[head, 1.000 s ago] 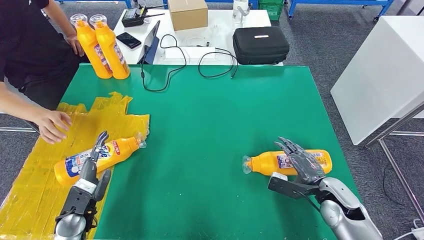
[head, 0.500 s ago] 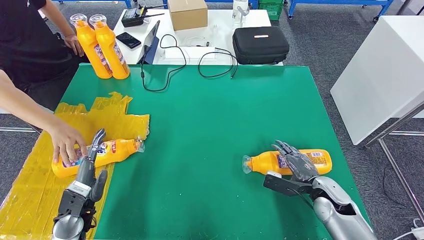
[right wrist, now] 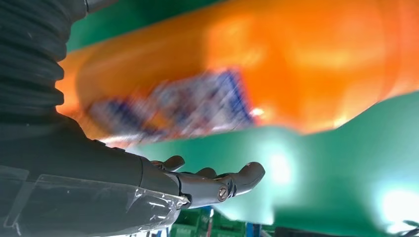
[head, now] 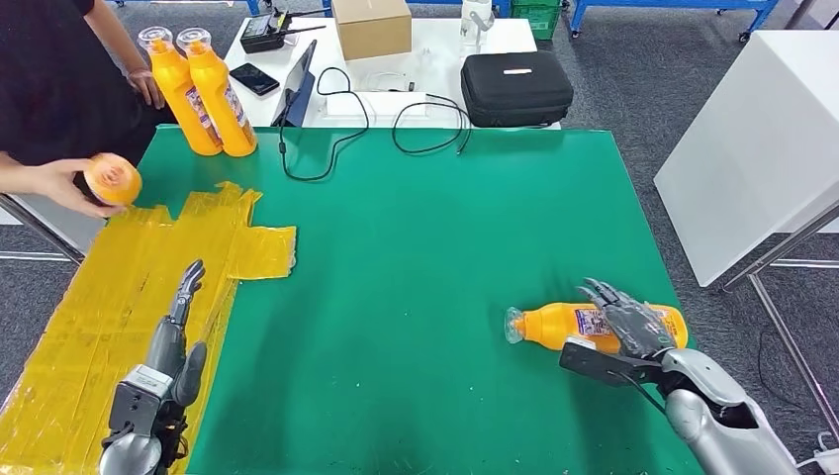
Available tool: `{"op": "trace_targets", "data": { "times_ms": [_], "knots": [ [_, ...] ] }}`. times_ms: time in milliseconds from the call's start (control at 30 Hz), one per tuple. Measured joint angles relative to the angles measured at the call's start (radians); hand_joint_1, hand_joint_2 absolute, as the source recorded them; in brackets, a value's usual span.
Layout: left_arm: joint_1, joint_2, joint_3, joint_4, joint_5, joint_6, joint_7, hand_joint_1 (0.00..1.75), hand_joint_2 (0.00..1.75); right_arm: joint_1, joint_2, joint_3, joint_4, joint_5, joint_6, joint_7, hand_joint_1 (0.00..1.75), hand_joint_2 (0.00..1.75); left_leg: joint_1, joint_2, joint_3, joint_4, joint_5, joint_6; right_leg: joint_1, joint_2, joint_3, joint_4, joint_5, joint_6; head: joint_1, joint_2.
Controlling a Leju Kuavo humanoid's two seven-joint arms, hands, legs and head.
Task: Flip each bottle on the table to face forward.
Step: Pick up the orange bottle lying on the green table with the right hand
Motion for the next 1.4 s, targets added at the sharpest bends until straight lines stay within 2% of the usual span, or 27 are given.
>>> {"op": "trace_targets", "data": {
  "times_ms": [367, 767, 1067, 1267, 1333, 1400],
  "knots": [
    [0.012, 0.000, 0.006, -0.009, 0.012, -0.003, 0.000, 0.00, 0.00, 0.051, -0.086, -0.042, -0.110, -0.017, 0.014, 0.008, 0.00, 1.75, 0.000, 0.000, 0.000, 0.000, 0.000, 0.000, 0.000, 0.000, 0.000, 0.000, 0.000, 0.000, 0.000, 0.000],
    [0.023, 0.000, 0.015, -0.031, 0.037, -0.018, 0.000, 0.00, 0.00, 0.090, -0.117, -0.056, -0.148, -0.013, 0.047, 0.025, 0.00, 1.75, 0.000, 0.000, 0.000, 0.000, 0.000, 0.000, 0.000, 0.000, 0.000, 0.000, 0.000, 0.000, 0.000, 0.000],
    [0.018, 0.000, 0.015, -0.032, 0.049, -0.023, 0.000, 0.00, 0.00, 0.052, -0.096, -0.023, -0.076, 0.050, 0.054, 0.035, 0.00, 1.75, 0.000, 0.000, 0.000, 0.000, 0.000, 0.000, 0.000, 0.000, 0.000, 0.000, 0.000, 0.000, 0.000, 0.000],
    [0.005, 0.000, 0.014, -0.032, 0.049, -0.026, 0.000, 0.00, 0.00, -0.017, -0.042, 0.021, 0.061, 0.133, 0.003, 0.046, 0.00, 1.75, 0.000, 0.001, 0.000, 0.000, 0.000, 0.000, 0.000, 0.000, 0.000, 0.000, 0.000, 0.000, 0.000, 0.000],
    [0.003, 0.000, 0.014, -0.032, 0.050, -0.030, 0.000, 0.00, 0.00, -0.042, -0.025, 0.030, 0.097, 0.145, -0.005, 0.049, 0.75, 1.75, 0.000, 0.001, 0.001, 0.000, 0.000, 0.000, 0.001, 0.001, 0.000, 0.000, 0.000, 0.000, 0.000, 0.000],
    [0.000, 0.000, 0.013, -0.031, 0.052, -0.035, 0.000, 0.00, 0.00, -0.070, -0.007, 0.039, 0.143, 0.161, -0.007, 0.053, 1.62, 1.75, 0.001, 0.004, 0.002, 0.000, 0.000, 0.000, 0.001, 0.001, 0.000, 0.000, 0.000, 0.000, 0.000, 0.000]
  ]
}}
